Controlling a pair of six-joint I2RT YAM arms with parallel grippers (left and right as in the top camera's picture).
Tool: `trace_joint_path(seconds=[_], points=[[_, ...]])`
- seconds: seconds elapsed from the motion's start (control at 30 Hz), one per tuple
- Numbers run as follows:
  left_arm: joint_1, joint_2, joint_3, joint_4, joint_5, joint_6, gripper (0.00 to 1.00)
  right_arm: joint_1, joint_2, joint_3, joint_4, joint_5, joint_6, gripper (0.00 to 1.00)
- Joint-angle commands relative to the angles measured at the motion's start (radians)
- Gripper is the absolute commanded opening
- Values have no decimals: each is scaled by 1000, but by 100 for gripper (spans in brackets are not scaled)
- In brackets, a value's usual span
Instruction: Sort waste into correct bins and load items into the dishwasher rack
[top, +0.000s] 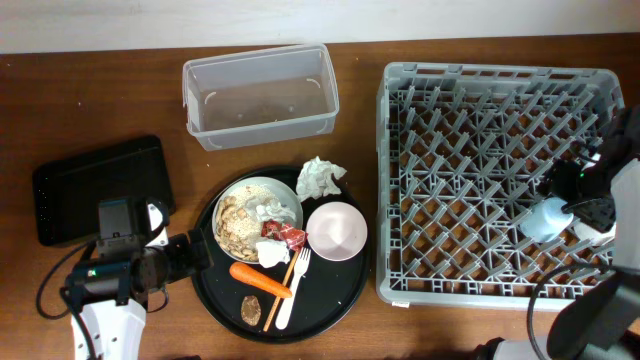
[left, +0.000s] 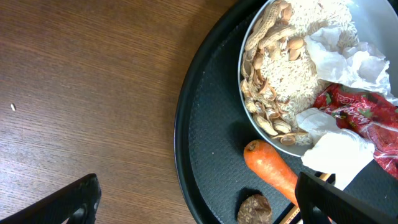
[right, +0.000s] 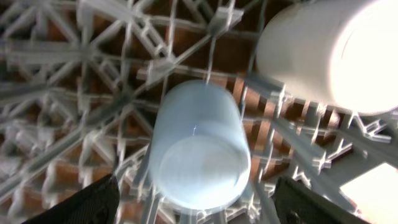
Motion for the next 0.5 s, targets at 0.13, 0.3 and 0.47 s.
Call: trace_joint_path(seconds=[0.13, 0.3, 0.47], points=[[4, 2, 14, 18, 11, -13, 99, 399, -221, 111, -107, -312, -221, 83], [4, 2, 14, 16, 15, -13, 99, 902, -130, 111, -35, -216, -257, 80], [4, 2, 14, 16, 15, -13, 99, 1089, 164, 111, 63, -105, -260, 80]])
